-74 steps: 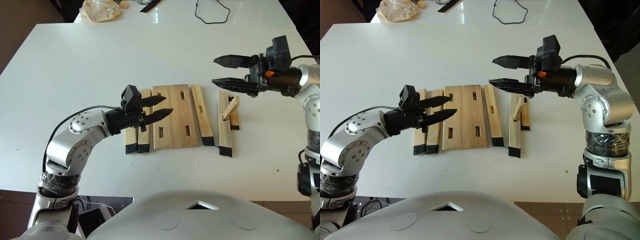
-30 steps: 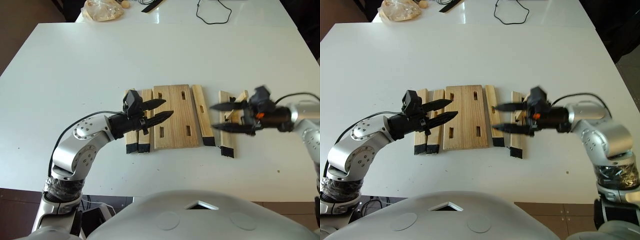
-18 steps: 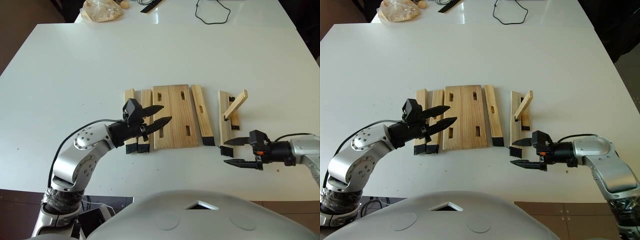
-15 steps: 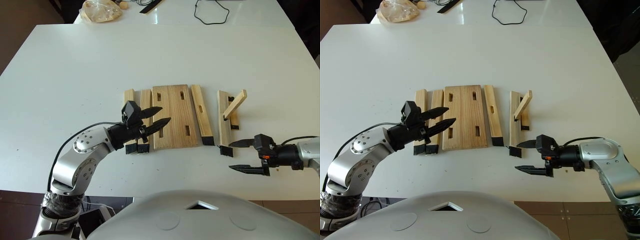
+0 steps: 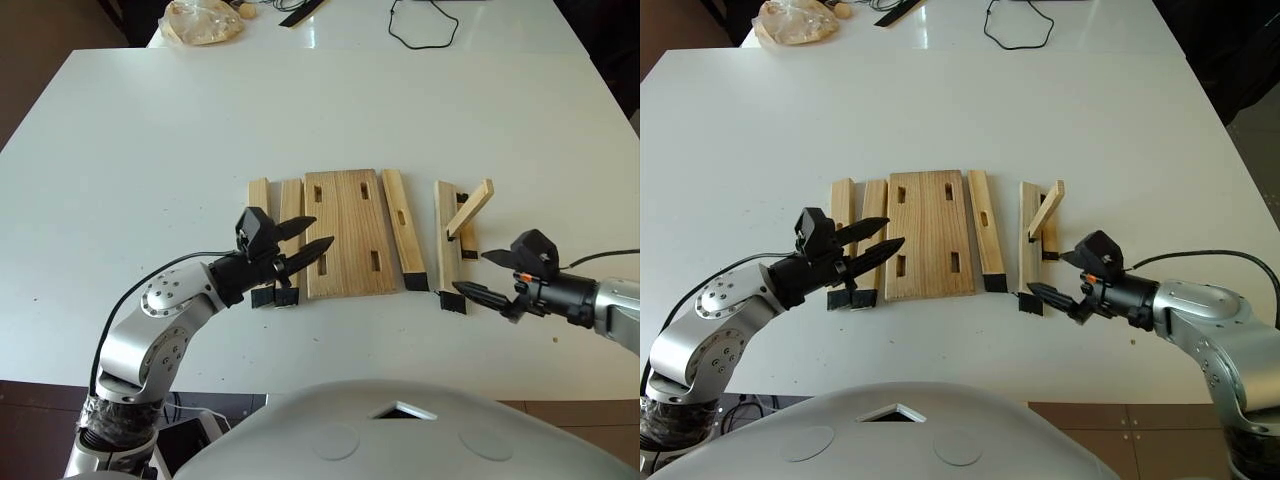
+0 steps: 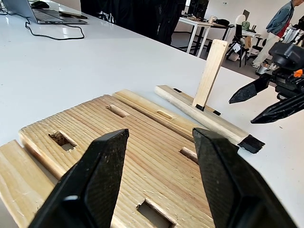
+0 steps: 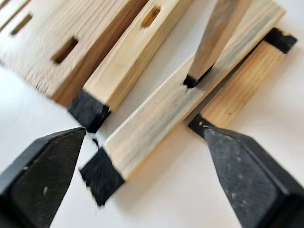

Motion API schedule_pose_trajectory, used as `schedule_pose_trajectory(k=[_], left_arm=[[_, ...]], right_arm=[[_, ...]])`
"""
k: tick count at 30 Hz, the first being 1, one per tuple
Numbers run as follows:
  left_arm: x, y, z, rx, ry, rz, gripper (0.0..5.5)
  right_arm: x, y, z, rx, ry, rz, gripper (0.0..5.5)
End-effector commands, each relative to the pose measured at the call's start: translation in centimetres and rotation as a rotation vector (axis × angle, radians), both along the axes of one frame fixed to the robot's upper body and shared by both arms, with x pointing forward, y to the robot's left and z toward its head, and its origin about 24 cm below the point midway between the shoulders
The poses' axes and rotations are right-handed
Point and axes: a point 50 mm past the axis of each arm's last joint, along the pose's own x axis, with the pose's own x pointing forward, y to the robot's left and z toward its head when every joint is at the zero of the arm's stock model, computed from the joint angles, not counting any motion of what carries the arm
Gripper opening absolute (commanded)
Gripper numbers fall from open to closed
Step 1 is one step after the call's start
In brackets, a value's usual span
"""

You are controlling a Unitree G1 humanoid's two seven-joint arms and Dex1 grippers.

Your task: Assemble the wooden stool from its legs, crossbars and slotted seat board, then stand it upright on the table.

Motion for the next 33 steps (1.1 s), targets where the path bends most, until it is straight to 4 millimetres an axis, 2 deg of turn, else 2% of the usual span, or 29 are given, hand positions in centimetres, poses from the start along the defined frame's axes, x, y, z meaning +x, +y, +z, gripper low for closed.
schedule_pose_trajectory(k=[1,5,11,15,21,33], left_arm=[[0.3,-0.2,0.5,0.017,-0.023,-0.009,2.5],[0.2,-0.2,0.5,0.022,-0.017,-0.016,2.5],[-0.1,-0.2,0.5,0.022,-0.011,-0.008,2.5],[-0.3,-0.3,0.4,0.02,-0.004,0.004,2.5],[-0.4,-0.6,0.3,0.014,0.0,0.022,2.5],[-0.3,-0.6,0.2,0.015,-0.001,0.034,2.5]], right_arm=[[-0.2,1.3,-1.1,-0.021,0.039,-0.108,4.55],[-1.2,1.3,-2.4,-0.063,0.087,-0.189,4.55],[-2.3,1.0,-3.2,-0.087,0.113,-0.225,4.55],[-2.8,0.0,-3.9,-0.131,0.123,-0.24,4.55],[-2.3,-1.6,-5.2,-0.159,0.1,-0.24,4.55],[-2.7,-2.0,-7.2,-0.155,0.1,-0.224,3.0]])
